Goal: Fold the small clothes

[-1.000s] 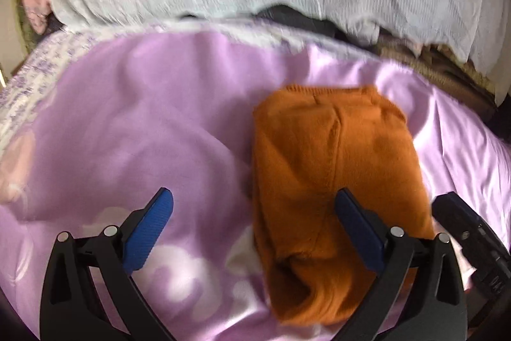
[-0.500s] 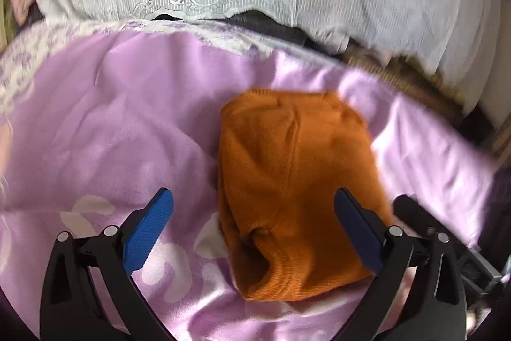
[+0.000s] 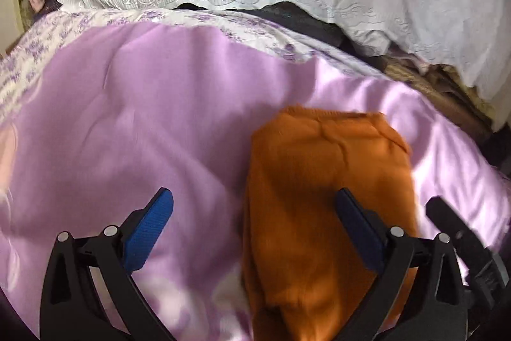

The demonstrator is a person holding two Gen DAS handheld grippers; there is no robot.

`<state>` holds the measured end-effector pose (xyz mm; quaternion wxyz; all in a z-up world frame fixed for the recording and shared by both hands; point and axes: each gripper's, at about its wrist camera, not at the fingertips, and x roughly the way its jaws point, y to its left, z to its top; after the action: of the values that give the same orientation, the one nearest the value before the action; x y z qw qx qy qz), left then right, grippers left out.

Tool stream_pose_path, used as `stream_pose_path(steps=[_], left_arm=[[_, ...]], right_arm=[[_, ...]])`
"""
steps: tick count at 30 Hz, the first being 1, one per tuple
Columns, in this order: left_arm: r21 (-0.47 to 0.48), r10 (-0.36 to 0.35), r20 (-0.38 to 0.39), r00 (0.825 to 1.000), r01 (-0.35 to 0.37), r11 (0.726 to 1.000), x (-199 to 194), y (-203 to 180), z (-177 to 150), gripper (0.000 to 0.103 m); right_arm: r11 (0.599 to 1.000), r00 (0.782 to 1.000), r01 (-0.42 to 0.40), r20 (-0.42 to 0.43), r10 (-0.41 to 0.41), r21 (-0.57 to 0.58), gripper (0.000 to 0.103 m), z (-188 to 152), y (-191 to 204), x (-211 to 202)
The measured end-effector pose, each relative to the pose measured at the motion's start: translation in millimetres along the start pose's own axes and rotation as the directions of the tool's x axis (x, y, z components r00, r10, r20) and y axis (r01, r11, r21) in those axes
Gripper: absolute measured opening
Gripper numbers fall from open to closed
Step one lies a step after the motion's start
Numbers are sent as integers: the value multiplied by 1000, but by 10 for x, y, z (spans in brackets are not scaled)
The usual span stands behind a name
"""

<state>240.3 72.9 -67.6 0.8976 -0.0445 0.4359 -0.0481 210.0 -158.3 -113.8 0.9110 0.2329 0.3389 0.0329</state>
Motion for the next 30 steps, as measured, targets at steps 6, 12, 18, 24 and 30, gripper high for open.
stream_pose_path(steps=[6,12,18,24,30], left_arm=[[8,59,-25,998,-59,998,342,74,-28,99],[-34,39,25,999,-38,999,54,118,90,99],[-22,89,-5,996,-89,996,280,89,-73,99],[-7,99,17,995,-99,995,274,68,-92,99],[5,117,29,993,-117,993,278,38,-107,99]], right_arm=[[994,996,86,-27,-88,-62,100,-46,51,311],[998,997,25,71,-30,63,67,177,-323,68],[937,975,-198,-41,219,289,19,173,-767,288],[971,985,-146,-60,160,188,30,162,-483,385],[969,981,-166,-72,181,181,11,327,-501,608]])
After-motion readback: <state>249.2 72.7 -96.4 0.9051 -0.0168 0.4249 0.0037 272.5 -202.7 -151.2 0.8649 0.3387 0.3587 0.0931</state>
